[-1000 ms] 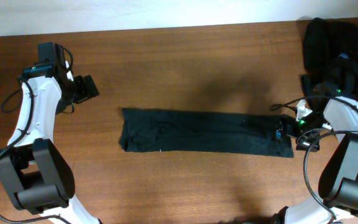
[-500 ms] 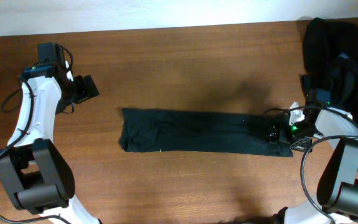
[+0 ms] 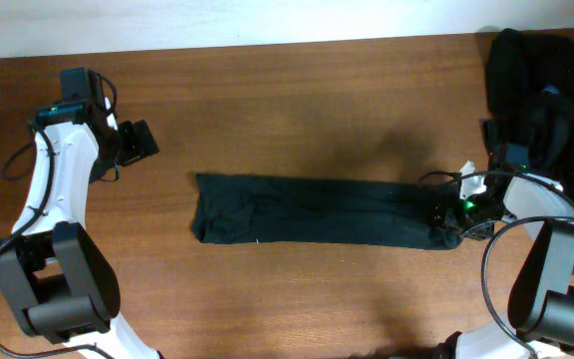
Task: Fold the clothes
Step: 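Grasp the strip's right end with the right gripper, then fold the right end leftward over the strip with the right gripper, then press the folded bundle down with the right gripper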
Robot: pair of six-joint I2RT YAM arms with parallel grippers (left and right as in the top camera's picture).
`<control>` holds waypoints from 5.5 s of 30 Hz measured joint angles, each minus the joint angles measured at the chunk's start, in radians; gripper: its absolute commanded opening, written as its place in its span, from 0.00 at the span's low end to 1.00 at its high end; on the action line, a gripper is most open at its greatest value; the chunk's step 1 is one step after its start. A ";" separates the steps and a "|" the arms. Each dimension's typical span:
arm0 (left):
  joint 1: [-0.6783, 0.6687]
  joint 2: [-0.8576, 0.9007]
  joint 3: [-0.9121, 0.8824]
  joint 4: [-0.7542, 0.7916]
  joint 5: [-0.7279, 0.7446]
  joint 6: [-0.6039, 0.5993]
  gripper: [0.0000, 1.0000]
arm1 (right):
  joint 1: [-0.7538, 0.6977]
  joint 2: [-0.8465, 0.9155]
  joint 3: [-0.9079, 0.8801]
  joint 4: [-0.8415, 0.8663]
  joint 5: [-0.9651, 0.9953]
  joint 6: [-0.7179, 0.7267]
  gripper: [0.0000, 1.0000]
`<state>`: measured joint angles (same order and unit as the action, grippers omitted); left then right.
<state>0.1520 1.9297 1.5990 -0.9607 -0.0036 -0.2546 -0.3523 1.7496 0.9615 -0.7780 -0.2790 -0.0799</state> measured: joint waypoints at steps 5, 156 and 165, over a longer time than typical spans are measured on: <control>0.000 0.000 0.000 0.000 0.000 0.000 0.99 | 0.002 0.009 -0.005 0.010 -0.012 0.001 0.19; 0.000 0.000 0.000 0.000 0.000 0.000 0.99 | 1.111 0.189 0.561 0.107 0.076 0.377 0.64; 0.000 0.000 0.000 0.000 0.000 0.000 0.99 | 1.105 0.189 0.561 0.108 0.071 0.372 0.65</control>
<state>0.1520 1.9297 1.5990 -0.9607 -0.0036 -0.2546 0.7528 1.9388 1.5223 -0.6701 -0.2085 0.2924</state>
